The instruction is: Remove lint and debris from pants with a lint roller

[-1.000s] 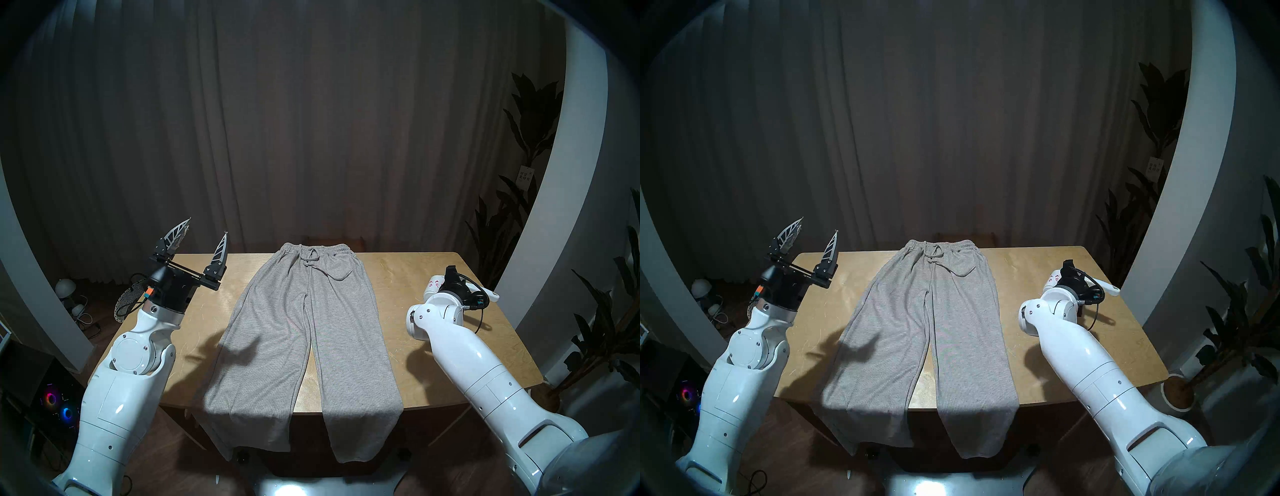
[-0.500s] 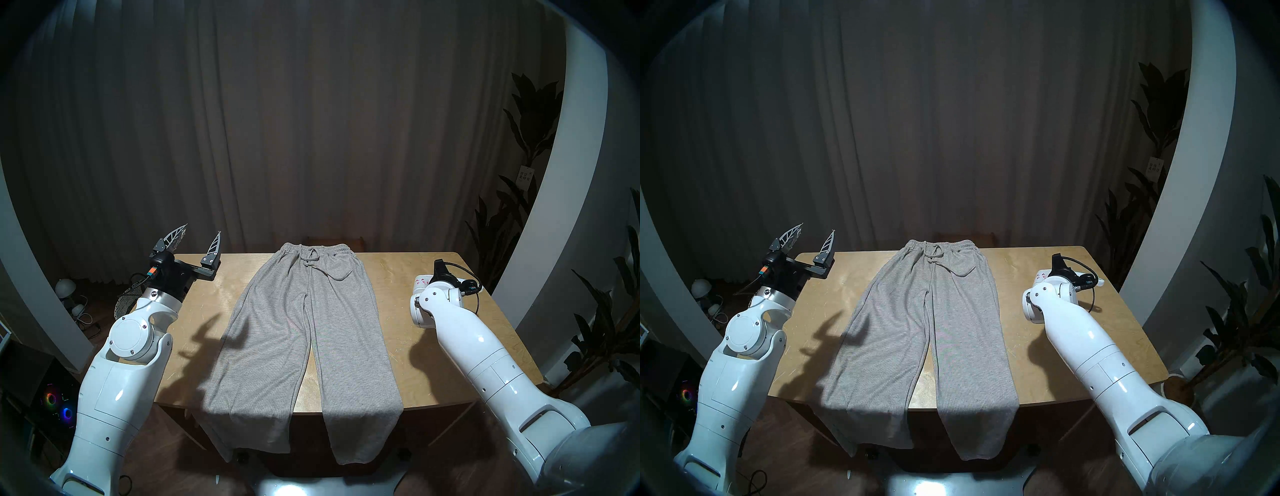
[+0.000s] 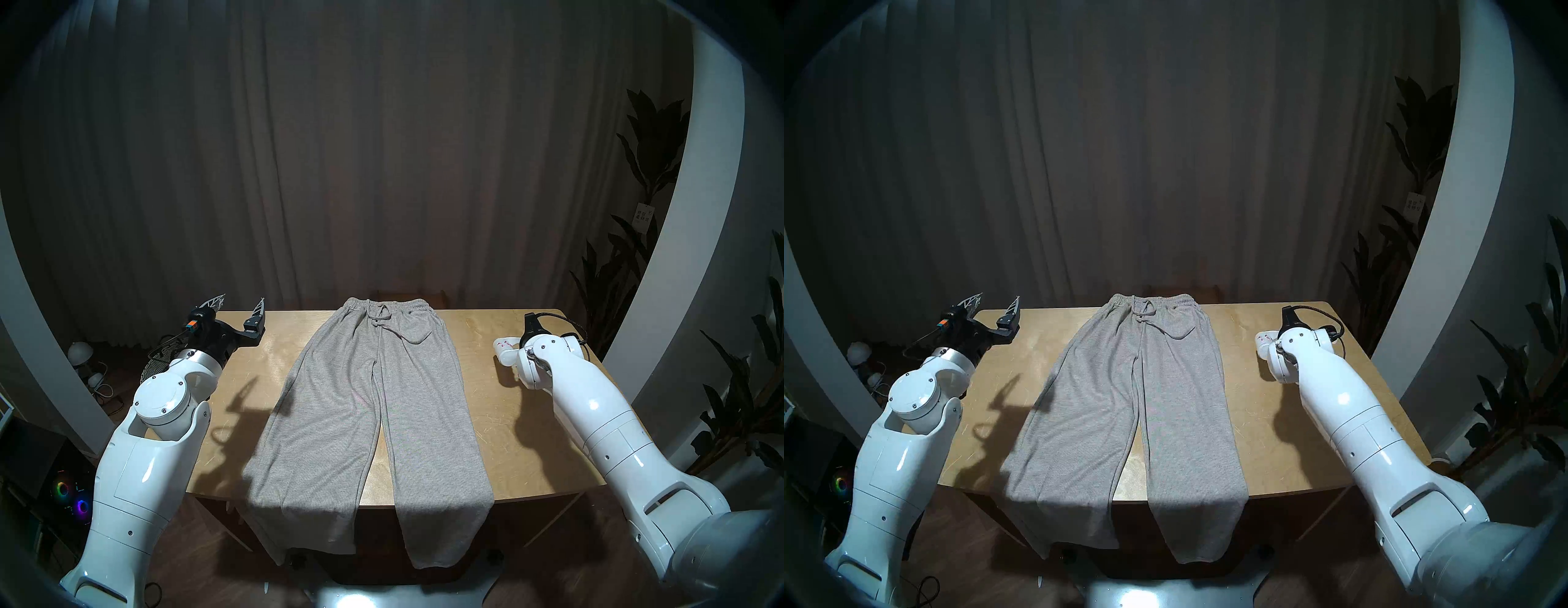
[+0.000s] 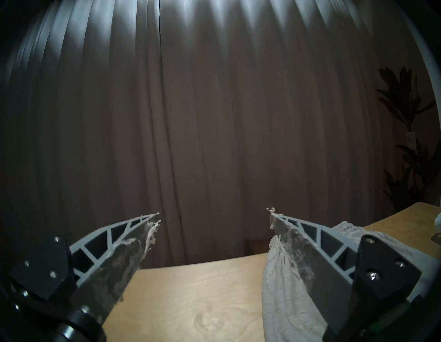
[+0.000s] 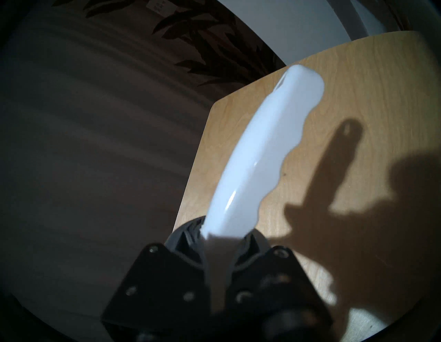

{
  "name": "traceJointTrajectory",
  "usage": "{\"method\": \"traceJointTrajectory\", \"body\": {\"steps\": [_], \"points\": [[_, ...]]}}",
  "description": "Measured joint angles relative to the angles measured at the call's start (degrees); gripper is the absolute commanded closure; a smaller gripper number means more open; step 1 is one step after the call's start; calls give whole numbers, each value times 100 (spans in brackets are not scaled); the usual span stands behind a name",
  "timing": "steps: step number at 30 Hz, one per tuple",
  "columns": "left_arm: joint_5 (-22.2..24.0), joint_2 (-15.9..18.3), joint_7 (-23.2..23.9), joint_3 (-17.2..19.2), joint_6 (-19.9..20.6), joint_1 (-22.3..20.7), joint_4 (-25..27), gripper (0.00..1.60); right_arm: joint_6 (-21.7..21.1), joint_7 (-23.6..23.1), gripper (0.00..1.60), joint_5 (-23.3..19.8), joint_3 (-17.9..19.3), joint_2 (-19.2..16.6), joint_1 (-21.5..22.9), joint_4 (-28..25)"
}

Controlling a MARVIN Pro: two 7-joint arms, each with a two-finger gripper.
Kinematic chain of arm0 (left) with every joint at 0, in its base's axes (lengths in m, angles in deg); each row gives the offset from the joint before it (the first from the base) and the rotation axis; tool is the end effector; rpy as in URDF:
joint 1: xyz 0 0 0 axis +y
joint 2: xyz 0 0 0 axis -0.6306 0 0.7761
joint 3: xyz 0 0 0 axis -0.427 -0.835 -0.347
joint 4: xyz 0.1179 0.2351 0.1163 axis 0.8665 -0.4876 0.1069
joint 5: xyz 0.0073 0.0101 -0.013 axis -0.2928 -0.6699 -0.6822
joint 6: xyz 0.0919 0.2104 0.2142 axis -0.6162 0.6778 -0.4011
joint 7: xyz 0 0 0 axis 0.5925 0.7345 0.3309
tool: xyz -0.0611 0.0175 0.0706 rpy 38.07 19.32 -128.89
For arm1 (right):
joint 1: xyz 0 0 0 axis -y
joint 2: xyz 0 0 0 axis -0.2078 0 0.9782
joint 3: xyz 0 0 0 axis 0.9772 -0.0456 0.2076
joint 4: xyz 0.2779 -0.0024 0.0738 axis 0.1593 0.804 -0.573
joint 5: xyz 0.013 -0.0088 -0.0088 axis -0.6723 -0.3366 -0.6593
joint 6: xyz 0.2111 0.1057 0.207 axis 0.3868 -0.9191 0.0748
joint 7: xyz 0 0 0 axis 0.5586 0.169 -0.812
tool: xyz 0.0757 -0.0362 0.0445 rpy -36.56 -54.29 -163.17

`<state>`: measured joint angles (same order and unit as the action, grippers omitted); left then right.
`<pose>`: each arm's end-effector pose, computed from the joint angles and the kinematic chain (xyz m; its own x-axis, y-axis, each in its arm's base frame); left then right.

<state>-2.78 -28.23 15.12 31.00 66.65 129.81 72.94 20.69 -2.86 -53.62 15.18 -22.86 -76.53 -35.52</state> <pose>0.4236 0.1445 -0.2313 -0.0412 -0.1126 0.9928 -0.0233 -0.9933 -0.1136 0.5152 -0.0908 -0.2824 -0.0854 -0.9212 0.3796 -0.5692 -0.2676 -0.7775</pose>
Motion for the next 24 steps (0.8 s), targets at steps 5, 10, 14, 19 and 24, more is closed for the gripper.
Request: {"method": "traceJointTrajectory", "body": {"steps": [5, 10, 14, 19, 24], "points": [[25, -45, -280, -34, 595, -54, 26, 0, -516, -102, 160, -507, 125, -102, -11, 40], [60, -120, -579, -69, 1197, -113, 97, 0, -1038, -230, 160, -1020, 248, -222, -59, 52], [110, -191, -821, -81, 1700, -160, 203, 0, -1472, -364, 160, -1469, 393, -351, -142, 52], [183, -272, -1049, -83, 2184, -207, 344, 0, -1899, -595, 160, -1926, 661, -499, -309, -2], [265, -367, -1254, -78, 2577, -248, 497, 0, -2008, -957, 160, -2196, 1058, -648, -578, -273]]}}
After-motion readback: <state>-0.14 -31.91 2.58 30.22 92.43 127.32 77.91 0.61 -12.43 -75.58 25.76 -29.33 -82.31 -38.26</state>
